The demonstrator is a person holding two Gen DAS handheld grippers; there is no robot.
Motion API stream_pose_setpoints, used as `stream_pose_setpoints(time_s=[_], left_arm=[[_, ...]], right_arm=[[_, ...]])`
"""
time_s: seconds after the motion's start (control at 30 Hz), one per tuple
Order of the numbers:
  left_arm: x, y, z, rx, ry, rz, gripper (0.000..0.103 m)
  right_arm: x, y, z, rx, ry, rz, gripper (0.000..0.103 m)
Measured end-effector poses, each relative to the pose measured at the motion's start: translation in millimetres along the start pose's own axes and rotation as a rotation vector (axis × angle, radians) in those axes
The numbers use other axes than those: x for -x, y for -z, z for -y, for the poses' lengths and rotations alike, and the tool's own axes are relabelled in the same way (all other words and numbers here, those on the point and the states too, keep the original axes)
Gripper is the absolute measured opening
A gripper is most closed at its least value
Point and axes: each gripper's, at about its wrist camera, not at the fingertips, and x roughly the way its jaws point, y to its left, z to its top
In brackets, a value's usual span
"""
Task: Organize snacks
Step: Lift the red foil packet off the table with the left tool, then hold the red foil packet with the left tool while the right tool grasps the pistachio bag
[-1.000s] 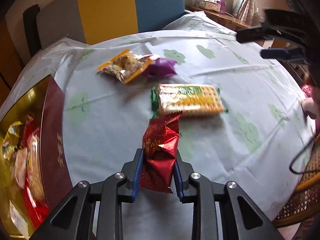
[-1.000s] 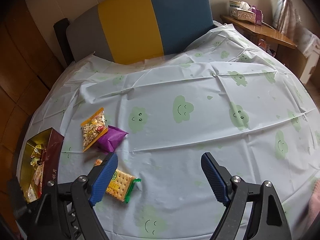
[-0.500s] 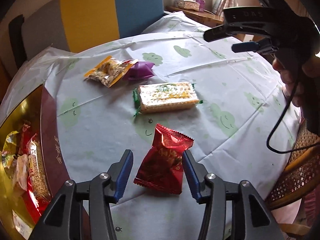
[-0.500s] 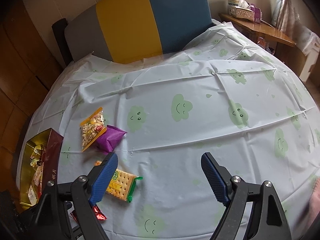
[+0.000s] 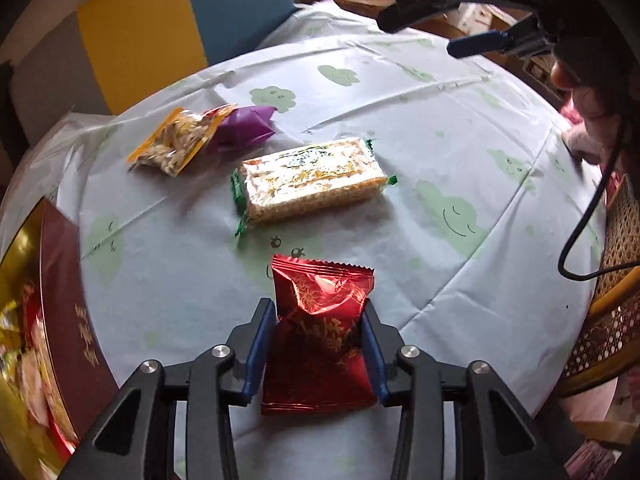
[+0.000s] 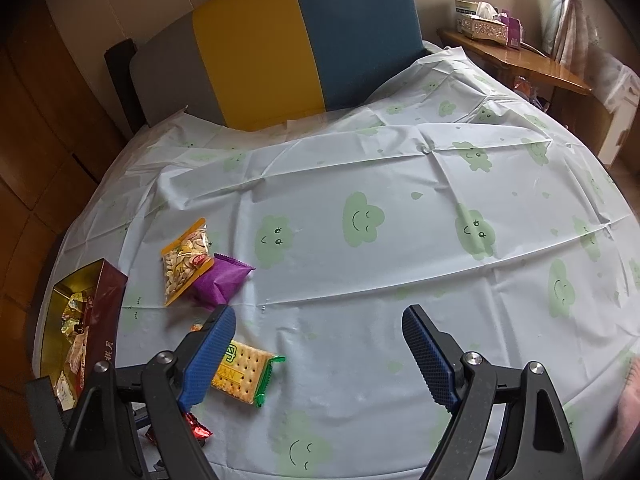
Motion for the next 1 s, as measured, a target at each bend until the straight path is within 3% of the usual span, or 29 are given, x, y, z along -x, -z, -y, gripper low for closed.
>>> stream_pose_setpoints(time_s=[0.17,0.33,0.53,0.77,1.0], left_arm=[[13.1,29.6,3.5,0.099,-0.069,0.102,0.041],[14.9,48.1,4.5,0.118,-0.104,0.216,0.041],[14.0,56.6,-3.8,0.163,-0.048,0.280,0.041],[13.7,63.1,-1.8,0.154,-0.040,0.329,0.041],[14.3,66.0,-4.2,0.163,-0.022,0.352,0.041]], right_arm=[[-5.4,3.1,-5.0,0.036,0.008,-0.021,0.086],[-11.2,10.5,-16.6,0.102,-0.012,-0.041,0.086],[-19.6,20.0,-36.8,0.193,-0.060,-0.066,0.086],[-34.0,33.9,-64.0,0.265,-0.126,-0.119,0.086],[-50.1,23.0,-97.6,0.350,-0.110,-0.150,0.086]])
